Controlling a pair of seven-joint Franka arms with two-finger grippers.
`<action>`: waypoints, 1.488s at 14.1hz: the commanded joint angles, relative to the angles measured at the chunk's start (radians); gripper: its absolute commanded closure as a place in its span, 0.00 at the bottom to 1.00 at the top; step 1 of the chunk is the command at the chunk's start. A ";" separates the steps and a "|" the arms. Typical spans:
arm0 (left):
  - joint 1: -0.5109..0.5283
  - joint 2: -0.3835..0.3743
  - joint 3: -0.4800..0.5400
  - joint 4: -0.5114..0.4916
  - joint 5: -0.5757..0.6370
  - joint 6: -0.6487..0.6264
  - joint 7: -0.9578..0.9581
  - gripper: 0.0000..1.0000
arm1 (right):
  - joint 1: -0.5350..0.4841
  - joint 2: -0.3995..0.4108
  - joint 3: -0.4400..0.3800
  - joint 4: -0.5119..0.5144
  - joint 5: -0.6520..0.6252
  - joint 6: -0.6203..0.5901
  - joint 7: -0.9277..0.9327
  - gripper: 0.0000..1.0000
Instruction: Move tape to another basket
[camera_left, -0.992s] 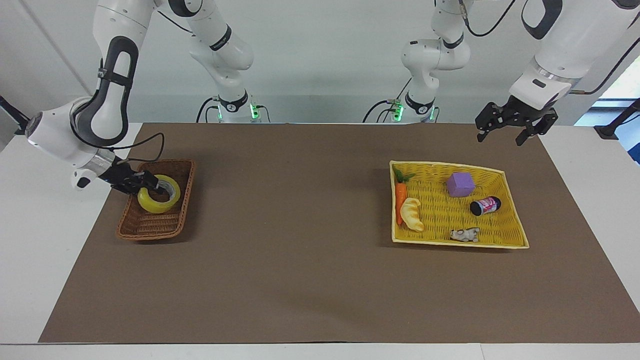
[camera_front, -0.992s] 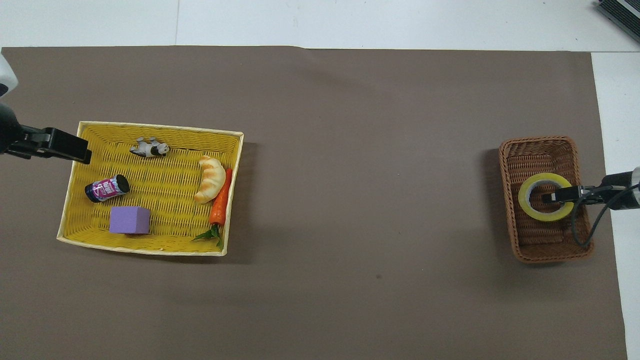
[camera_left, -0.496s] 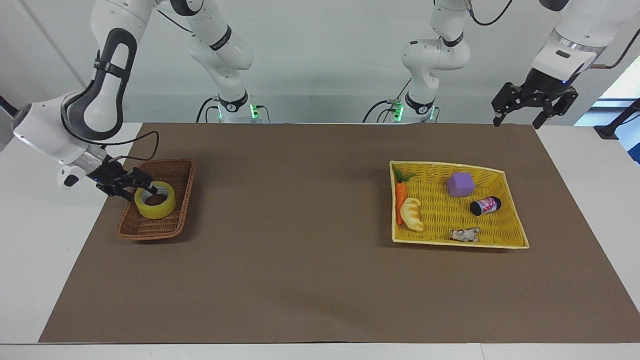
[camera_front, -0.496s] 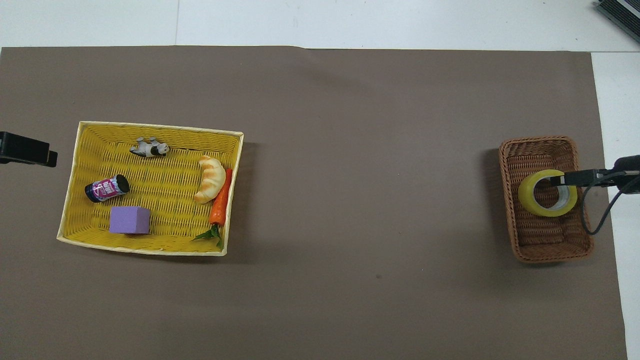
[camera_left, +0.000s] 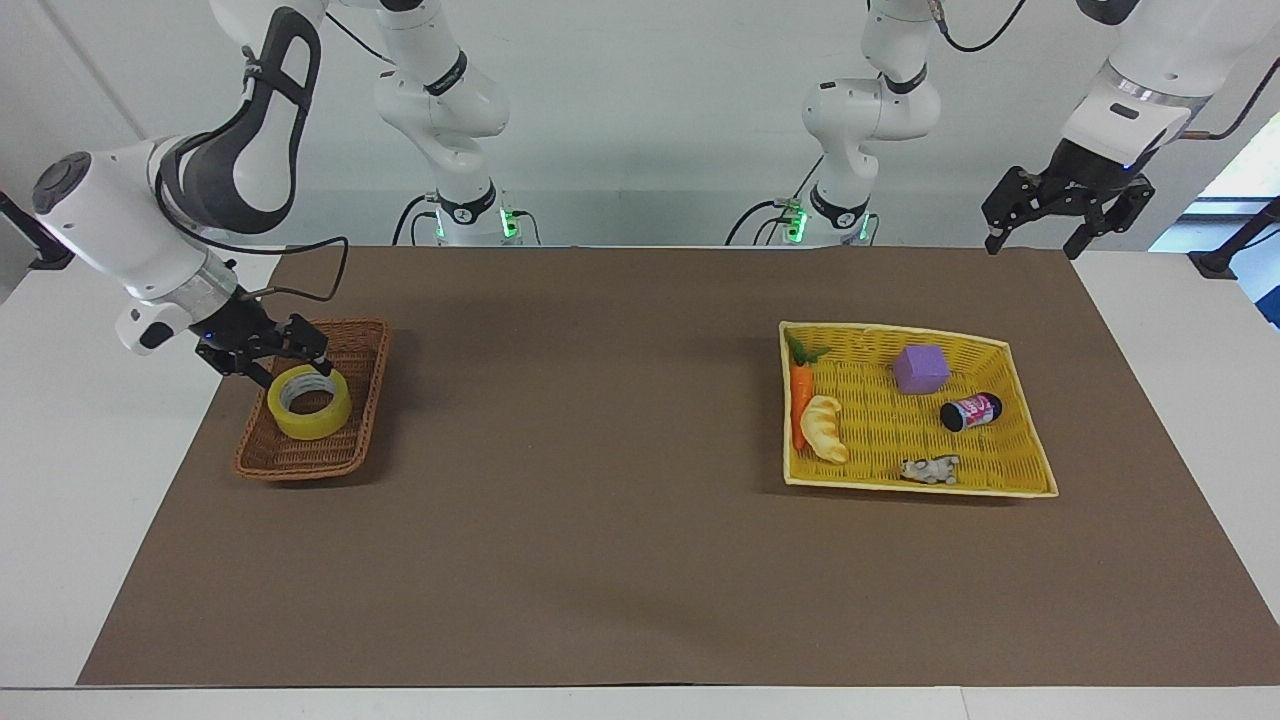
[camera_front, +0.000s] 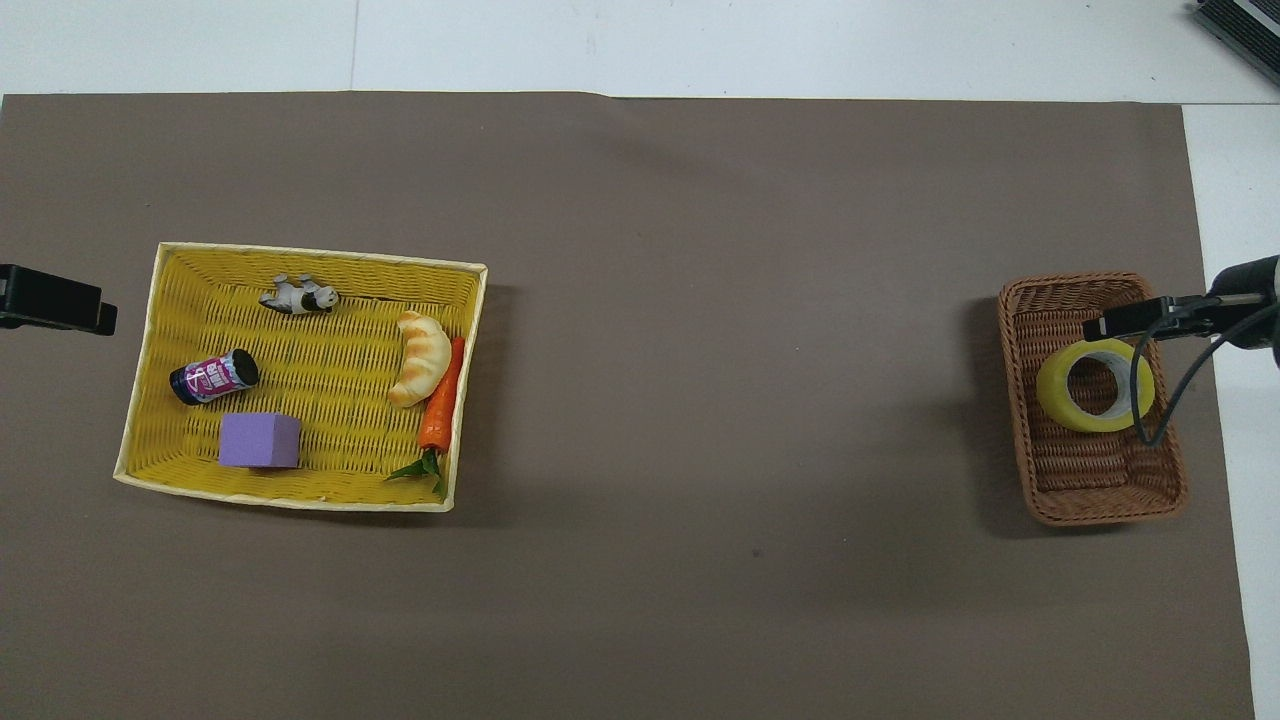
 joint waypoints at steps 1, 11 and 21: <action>0.006 -0.010 -0.003 -0.009 0.013 -0.010 0.013 0.00 | 0.082 -0.059 0.002 -0.005 -0.111 -0.040 0.162 0.00; 0.006 -0.010 -0.003 -0.009 0.013 -0.010 0.015 0.00 | 0.240 -0.139 0.006 0.223 -0.208 -0.388 0.492 0.00; 0.006 -0.010 -0.003 -0.009 0.013 -0.010 0.015 0.00 | 0.277 -0.217 -0.008 0.285 -0.202 -0.492 0.480 0.00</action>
